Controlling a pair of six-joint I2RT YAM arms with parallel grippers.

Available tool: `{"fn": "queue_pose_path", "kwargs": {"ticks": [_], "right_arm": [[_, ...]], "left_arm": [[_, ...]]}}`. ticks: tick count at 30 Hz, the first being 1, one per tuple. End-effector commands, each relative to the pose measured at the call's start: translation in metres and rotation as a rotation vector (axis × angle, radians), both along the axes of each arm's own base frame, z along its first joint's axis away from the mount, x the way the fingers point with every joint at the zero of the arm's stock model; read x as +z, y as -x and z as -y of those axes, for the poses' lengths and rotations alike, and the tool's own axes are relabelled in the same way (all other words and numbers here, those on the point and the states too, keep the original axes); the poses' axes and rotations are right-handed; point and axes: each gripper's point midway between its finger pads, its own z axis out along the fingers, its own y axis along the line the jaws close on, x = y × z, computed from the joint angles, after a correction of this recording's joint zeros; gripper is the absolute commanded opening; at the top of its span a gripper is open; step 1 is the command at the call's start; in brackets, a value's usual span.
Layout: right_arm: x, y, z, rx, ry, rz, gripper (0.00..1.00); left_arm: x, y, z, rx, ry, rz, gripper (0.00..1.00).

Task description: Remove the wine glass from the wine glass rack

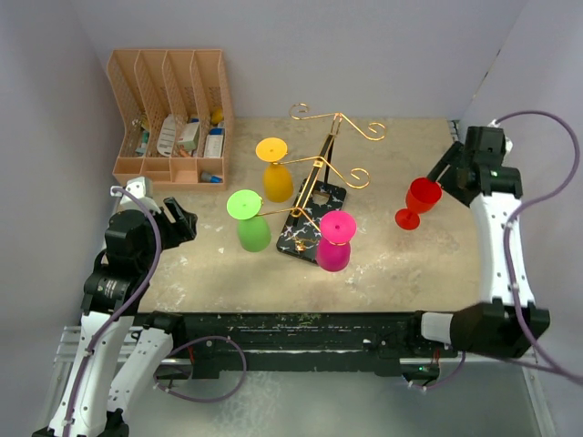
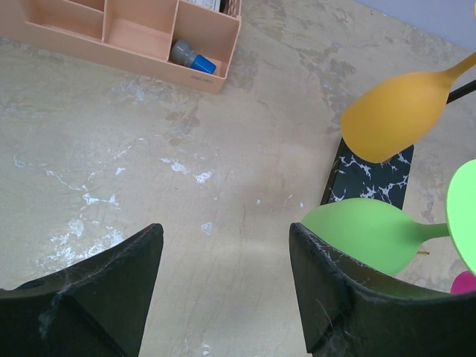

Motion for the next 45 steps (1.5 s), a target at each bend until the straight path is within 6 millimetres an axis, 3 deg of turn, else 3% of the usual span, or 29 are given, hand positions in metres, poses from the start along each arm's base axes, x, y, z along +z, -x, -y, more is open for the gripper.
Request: {"fn": "queue_pose_path", "kwargs": {"ticks": [1, 5, 8, 14, 27, 45], "right_arm": [[0.078, 0.006, -0.056, 0.243, -0.154, 0.299, 0.66], [0.112, 0.032, -0.119, 0.516, -0.367, 0.442, 0.65], [0.129, 0.057, -0.154, 0.696, -0.490, 0.479, 0.64], [0.124, 0.095, -0.191, 0.889, -0.611, 0.410, 0.64], [0.090, 0.122, -0.228, 1.075, -0.713, 0.304, 0.56], [0.083, 0.117, -0.257, 1.131, -0.727, 0.288, 0.45]], "left_arm": [[0.003, -0.003, 0.000, -0.004, -0.012, 0.013, 0.71], [0.003, -0.003, -0.001, 0.001, -0.013, 0.013, 0.71], [0.003, -0.002, -0.002, 0.008, -0.012, 0.015, 0.71], [0.004, -0.001, -0.005, 0.026, -0.011, 0.021, 0.71], [0.001, -0.002, -0.005, 0.030, -0.013, 0.007, 0.71], [0.001, -0.003, -0.006, 0.034, -0.013, 0.007, 0.71]]}}
